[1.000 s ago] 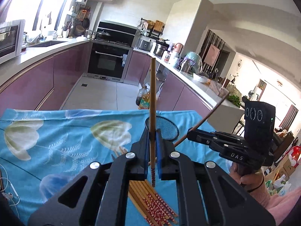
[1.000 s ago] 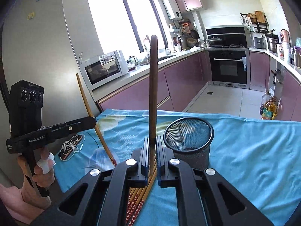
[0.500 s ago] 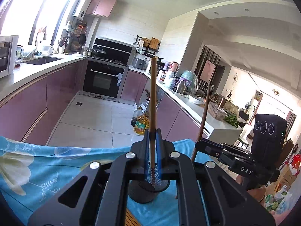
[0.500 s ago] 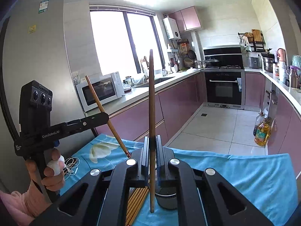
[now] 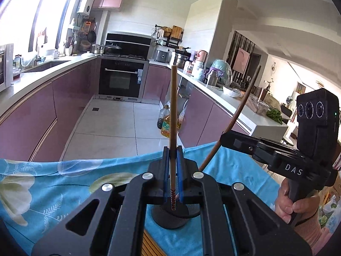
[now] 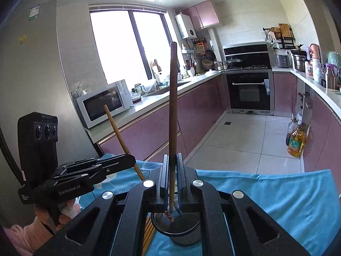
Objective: Organize utensils
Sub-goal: 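Lift the chopstick upright and lower it into the black mesh cup, then open the right gripper and withdraw it from the cup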
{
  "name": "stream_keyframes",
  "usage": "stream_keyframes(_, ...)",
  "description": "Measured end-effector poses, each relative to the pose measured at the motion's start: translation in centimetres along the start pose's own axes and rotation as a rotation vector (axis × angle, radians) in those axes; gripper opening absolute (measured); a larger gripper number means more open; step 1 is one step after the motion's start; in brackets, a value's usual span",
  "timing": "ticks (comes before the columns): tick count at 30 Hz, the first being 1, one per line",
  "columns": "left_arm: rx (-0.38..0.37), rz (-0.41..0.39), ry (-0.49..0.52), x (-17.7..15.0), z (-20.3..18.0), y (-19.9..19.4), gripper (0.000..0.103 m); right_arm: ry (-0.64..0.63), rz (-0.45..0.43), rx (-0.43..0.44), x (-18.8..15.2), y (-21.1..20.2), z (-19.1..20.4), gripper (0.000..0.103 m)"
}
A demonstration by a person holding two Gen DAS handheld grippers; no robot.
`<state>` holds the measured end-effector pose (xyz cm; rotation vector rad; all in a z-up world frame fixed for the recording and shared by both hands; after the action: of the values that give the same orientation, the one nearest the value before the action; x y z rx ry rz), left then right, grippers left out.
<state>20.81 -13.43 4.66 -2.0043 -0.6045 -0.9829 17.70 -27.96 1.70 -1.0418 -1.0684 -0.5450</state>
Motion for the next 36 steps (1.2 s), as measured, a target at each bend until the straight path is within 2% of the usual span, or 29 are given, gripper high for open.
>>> stream_keyframes(9,0.008,0.089,0.043,-2.1,0.1,3.3,0.007,0.010,0.185,0.027,-2.5,2.9,-0.2,0.006)
stream_keyframes(14,0.031,0.117,0.043,-2.3,0.3,5.3,0.008,0.032,0.234,0.011,-3.6,4.6,-0.8,0.008)
stream_keyframes(17,0.045,0.119,0.040,-2.5,0.7,5.9,0.008,0.053,0.232,0.004,-3.6,4.9,-1.0,0.008)
stream_keyframes(19,0.044,0.123,0.034,-2.6,0.7,6.1,0.014,0.060,0.218,0.002,-3.7,4.8,-1.1,0.008)
stream_keyframes(21,0.051,0.114,0.042,-2.7,0.8,6.3,0.020,0.060,0.202,0.005,-3.8,4.5,-0.9,0.013)
stream_keyframes(25,0.050,0.104,0.040,-2.9,1.0,5.8,0.023,0.055,0.175,-0.004,-3.9,3.5,-0.5,0.023)
stream_keyframes(28,0.062,0.081,0.037,-3.1,1.4,4.8,0.026,0.052,0.144,0.005,-4.1,2.5,0.1,0.031)
stream_keyframes(32,0.091,0.034,0.050,-4.0,2.1,2.0,0.034,0.015,0.118,0.042,-4.4,0.9,1.7,0.038)
stream_keyframes(34,0.100,0.015,0.056,-4.7,2.5,0.5,0.041,-0.017,0.110,0.055,-4.6,0.2,2.8,0.040)
stream_keyframes(36,0.117,0.003,0.059,-5.5,3.1,-0.8,0.043,-0.040,0.104,0.075,-5.0,-0.4,3.7,0.043)
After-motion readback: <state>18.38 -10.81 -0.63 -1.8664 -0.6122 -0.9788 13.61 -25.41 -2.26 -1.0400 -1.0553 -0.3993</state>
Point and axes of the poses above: each gripper's, at about its wrist camera, not at the fingertips, and y roughly the way its jaws point, z to its left, x to its top, the point moved 5 cm from there along y, roughly the way its jaws point, and after that the axes turned 10 degrees about -y, right-handed, at the moved point
